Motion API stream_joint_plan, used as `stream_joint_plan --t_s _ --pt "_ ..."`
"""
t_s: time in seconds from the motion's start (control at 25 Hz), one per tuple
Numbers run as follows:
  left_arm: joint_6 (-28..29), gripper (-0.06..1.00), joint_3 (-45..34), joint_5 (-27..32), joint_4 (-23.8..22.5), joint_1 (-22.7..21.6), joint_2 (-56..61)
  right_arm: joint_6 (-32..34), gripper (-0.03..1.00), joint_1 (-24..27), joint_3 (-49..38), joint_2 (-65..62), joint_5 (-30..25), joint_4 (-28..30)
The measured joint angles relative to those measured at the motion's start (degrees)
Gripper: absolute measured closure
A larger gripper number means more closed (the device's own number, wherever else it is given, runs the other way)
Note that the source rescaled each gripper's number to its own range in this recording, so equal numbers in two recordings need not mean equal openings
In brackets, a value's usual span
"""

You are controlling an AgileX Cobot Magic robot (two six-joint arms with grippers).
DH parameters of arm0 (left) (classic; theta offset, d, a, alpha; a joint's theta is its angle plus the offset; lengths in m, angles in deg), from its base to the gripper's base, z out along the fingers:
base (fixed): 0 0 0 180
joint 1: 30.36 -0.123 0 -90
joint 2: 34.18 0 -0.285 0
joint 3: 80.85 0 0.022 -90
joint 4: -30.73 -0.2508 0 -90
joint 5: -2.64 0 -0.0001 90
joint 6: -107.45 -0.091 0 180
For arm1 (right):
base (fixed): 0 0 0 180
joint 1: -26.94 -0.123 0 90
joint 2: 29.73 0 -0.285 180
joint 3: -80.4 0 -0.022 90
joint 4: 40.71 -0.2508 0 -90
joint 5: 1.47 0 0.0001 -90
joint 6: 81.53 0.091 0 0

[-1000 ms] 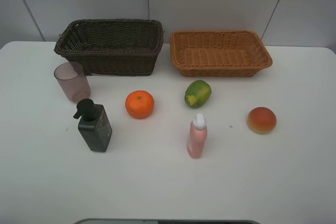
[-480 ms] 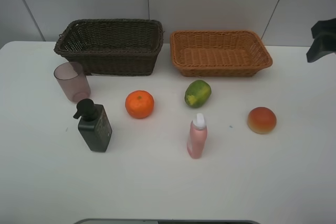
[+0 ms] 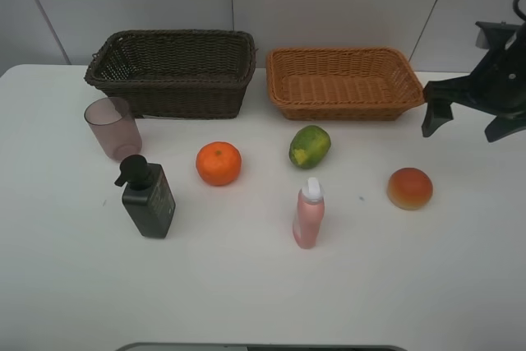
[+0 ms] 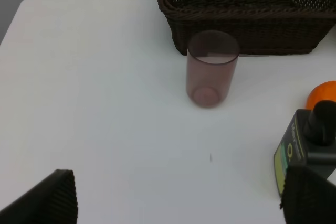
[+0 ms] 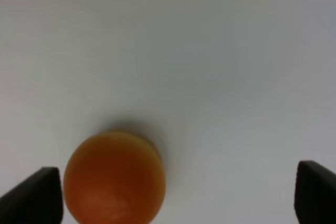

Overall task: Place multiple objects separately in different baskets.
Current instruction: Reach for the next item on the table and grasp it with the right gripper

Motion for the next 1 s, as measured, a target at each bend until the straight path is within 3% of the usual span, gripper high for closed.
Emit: stream_joint_plan --t_s 0.28,1.0 --pt "0.0 -0.06 0.0 0.0 0.0 0.0 0.0 0.1 0.08 -2.0 -4.3 4.4 7.1 -2.7" --pt "0.0 -0.06 0.0 0.0 0.0 0.0 0.0 0.8 0.08 -5.6 -6.4 11.2 9.9 -4.3"
